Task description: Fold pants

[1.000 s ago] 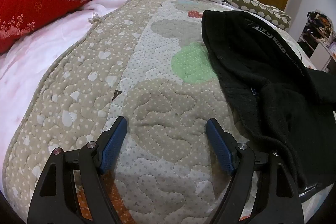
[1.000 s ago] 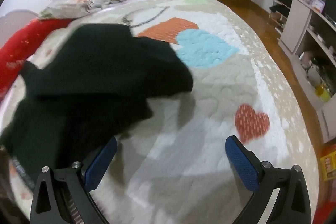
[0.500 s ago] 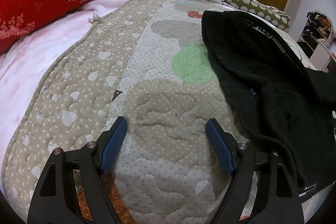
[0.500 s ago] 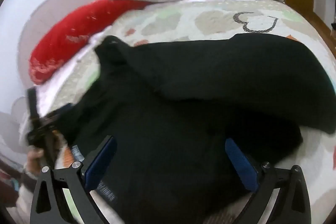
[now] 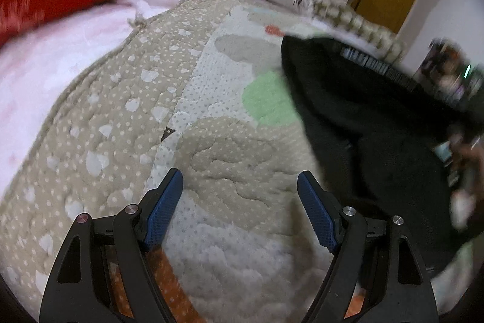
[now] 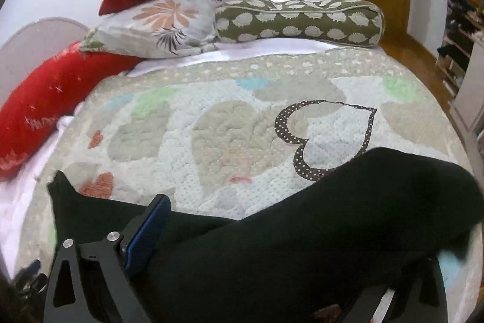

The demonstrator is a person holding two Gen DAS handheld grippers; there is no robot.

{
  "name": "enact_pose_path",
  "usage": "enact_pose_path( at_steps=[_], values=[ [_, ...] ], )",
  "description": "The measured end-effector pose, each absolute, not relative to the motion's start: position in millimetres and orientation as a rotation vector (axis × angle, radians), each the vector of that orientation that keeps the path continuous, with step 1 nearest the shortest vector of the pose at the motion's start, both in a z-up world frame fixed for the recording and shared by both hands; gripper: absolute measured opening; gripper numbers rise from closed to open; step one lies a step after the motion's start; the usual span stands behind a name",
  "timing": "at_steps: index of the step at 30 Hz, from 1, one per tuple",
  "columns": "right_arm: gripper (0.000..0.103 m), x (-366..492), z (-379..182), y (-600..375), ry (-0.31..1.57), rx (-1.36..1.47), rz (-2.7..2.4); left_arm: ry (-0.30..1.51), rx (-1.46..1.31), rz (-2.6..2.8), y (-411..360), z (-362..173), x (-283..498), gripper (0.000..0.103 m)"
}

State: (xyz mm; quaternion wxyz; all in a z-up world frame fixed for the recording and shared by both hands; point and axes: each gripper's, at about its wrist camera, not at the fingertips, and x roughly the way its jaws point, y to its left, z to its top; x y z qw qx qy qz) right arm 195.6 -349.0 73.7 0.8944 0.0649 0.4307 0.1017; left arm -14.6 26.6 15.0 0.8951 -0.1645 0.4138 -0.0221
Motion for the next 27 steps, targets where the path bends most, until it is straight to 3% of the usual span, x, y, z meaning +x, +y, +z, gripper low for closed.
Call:
enact_pose_path(
  at_steps=[8, 15, 23, 24, 25, 27],
  values=[
    [0.101, 105, 102, -394, 0.869, 0.106, 0.184, 0.865, -0.41, -0.149, 6, 54, -47, 0.079],
    [0.101, 34, 65, -446, 0.933, 0.26, 0.14, 0.958, -0.4, -0.206, -51, 36, -54, 0.079],
    [0.1, 37, 37, -440, 0.942, 0.292, 0.182, 0.972, -0.39, -0.179, -80, 30, -28, 0.079],
    [0.099, 40, 37, -443, 0.94, 0.318, 0.176, 0.975, -0.401, -0.191, -81, 30, -25, 0.074],
    [0.099, 42, 39, -447, 0.937, 0.351, 0.179, 0.983, -0.409, -0.193, -81, 30, -23, 0.057],
    [0.099, 38, 41, -459, 0.931, 0.447, 0.184, 1.002, -0.393, -0.199, -83, 31, -19, 0.034]
  ],
)
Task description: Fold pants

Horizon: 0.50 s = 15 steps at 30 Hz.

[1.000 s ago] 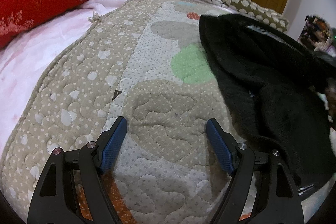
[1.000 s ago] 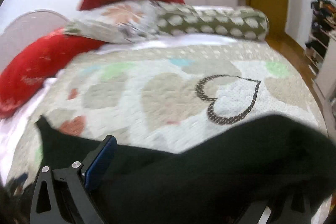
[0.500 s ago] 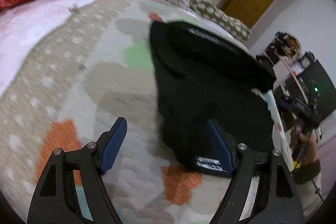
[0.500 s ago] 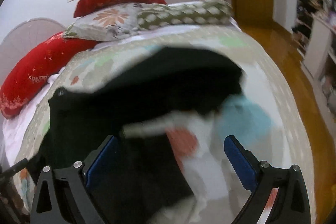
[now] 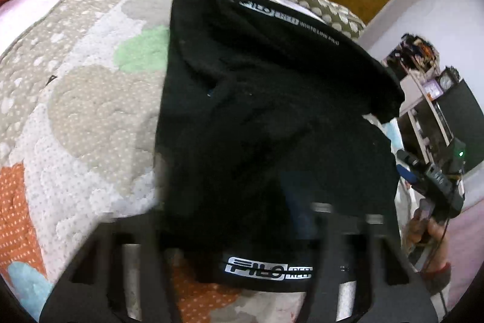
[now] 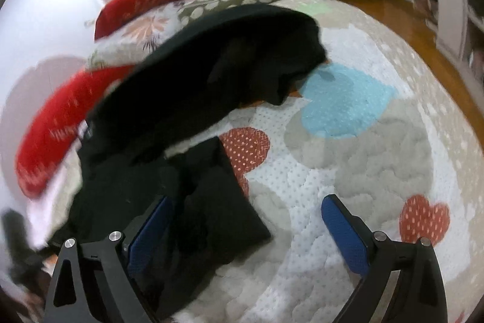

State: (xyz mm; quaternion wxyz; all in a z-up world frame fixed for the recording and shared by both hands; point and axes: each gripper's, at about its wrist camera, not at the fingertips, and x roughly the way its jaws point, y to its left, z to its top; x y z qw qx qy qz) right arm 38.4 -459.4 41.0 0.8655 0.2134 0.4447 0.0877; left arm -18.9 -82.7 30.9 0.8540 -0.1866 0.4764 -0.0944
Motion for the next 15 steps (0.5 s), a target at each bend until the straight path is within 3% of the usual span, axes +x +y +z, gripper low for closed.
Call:
enact_pose_path(
  at_steps=[2, 3, 9, 12, 14, 15],
  values=[
    [0.099, 32, 44, -470, 0.904, 0.514, 0.173, 0.992, -0.38, -0.198, -81, 31, -21, 0.027],
    [0.099, 28, 44, -475, 0.894, 0.511, 0.153, 0.992, -0.374, -0.189, -79, 30, -21, 0.019],
    [0.08, 30, 38, -460, 0.896, 0.332, 0.155, 0.991, -0.398, -0.185, -75, 23, -26, 0.019],
    [0.057, 33, 37, -442, 0.887, 0.229, 0.162, 0.99, -0.357, -0.162, -84, 23, -25, 0.02],
    [0.027, 31, 42, -437, 0.87, 0.218, 0.201, 0.991, -0.325, -0.147, -92, 24, -24, 0.024],
    [0.023, 31, 45, -437, 0.866, 0.229, 0.225, 0.989, -0.314, -0.144, -95, 25, -24, 0.024]
  ],
)
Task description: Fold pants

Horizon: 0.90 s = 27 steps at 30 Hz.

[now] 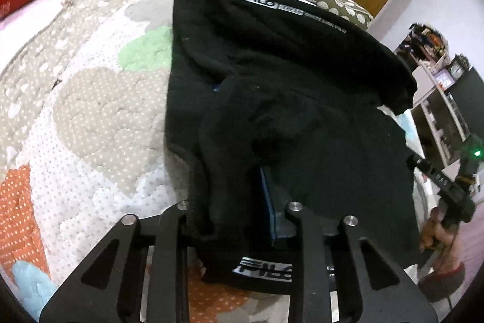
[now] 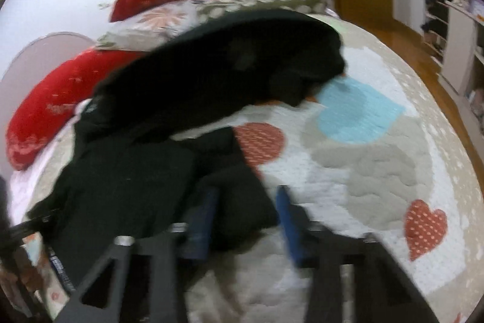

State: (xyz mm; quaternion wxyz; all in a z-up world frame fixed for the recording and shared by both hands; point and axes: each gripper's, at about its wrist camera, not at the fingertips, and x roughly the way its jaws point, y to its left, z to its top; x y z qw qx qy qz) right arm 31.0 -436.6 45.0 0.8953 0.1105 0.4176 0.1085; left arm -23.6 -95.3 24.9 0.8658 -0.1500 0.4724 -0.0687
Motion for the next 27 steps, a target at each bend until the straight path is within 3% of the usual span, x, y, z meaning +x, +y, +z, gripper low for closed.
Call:
enact_pose_path(
  at_steps=[2, 3, 12, 19, 25, 27],
  values=[
    [0.013, 23, 49, -440, 0.86, 0.238, 0.227, 0.991, -0.316, -0.147, -98, 27, -22, 0.018],
    [0.013, 17, 53, -445, 0.85, 0.242, 0.226, 0.992, -0.332, -0.153, -95, 28, -22, 0.015],
    [0.013, -61, 116, -507, 0.701, 0.242, 0.01, 0.953, -0.378, -0.18, -79, 49, -37, 0.014],
    [0.013, -88, 78, -568, 0.819, 0.345, -0.107, 0.982, -0.44, -0.145, -74, 30, -50, 0.016],
    [0.013, -94, 59, -574, 0.845, 0.392, -0.093, 0.967, -0.548, -0.162, -69, 25, -55, 0.054],
    [0.013, -97, 60, -578, 0.835, 0.395, -0.086, 0.955, -0.541, -0.168, -75, 27, -55, 0.062]
  ],
)
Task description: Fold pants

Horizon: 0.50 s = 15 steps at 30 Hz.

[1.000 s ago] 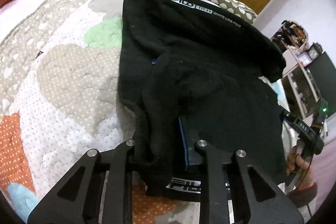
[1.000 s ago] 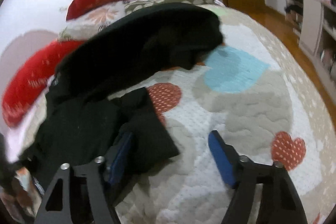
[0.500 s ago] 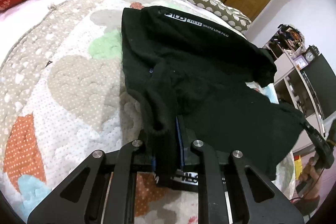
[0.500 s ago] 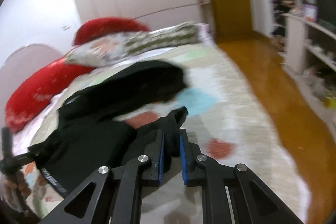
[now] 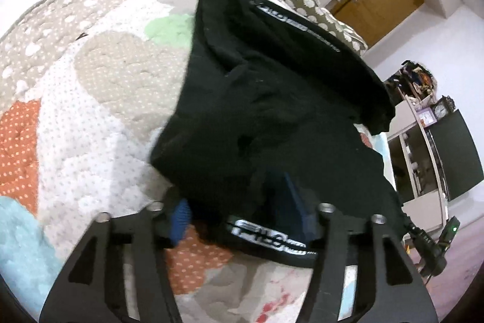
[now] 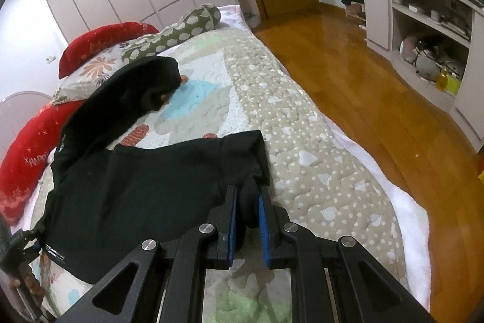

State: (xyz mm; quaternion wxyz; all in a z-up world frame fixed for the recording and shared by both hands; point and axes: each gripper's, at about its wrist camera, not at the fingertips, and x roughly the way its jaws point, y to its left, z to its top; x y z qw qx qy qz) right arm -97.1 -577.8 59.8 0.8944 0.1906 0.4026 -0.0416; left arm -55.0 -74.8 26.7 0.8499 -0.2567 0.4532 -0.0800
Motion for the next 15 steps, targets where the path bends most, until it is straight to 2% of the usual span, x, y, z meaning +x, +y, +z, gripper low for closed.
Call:
enact_pose_path(
  at_steps=[3, 4, 5, 9, 12, 15],
  values=[
    [0.013, -99, 59, -581, 0.813, 0.45, -0.085, 0.966, -0.514, -0.162, -83, 25, -47, 0.059],
    [0.013, -100, 58, -579, 0.811, 0.471, -0.085, 0.967, -0.501, -0.152, -84, 24, -46, 0.03],
    [0.013, -101, 59, -577, 0.81, 0.479, -0.08, 0.977, -0.485, -0.128, -83, 24, -45, 0.012],
    [0.013, -105, 74, -566, 0.796, 0.433, -0.048, 0.975, -0.534, -0.145, -65, 32, -53, 0.009],
    [0.013, -110, 86, -563, 0.77, 0.477, -0.013, 0.943, -0.547, -0.143, -52, 52, -64, 0.008],
    [0.013, -116, 101, -555, 0.761, 0.402, -0.018, 0.923, -0.503, -0.139, -52, 70, -76, 0.008]
  ],
)
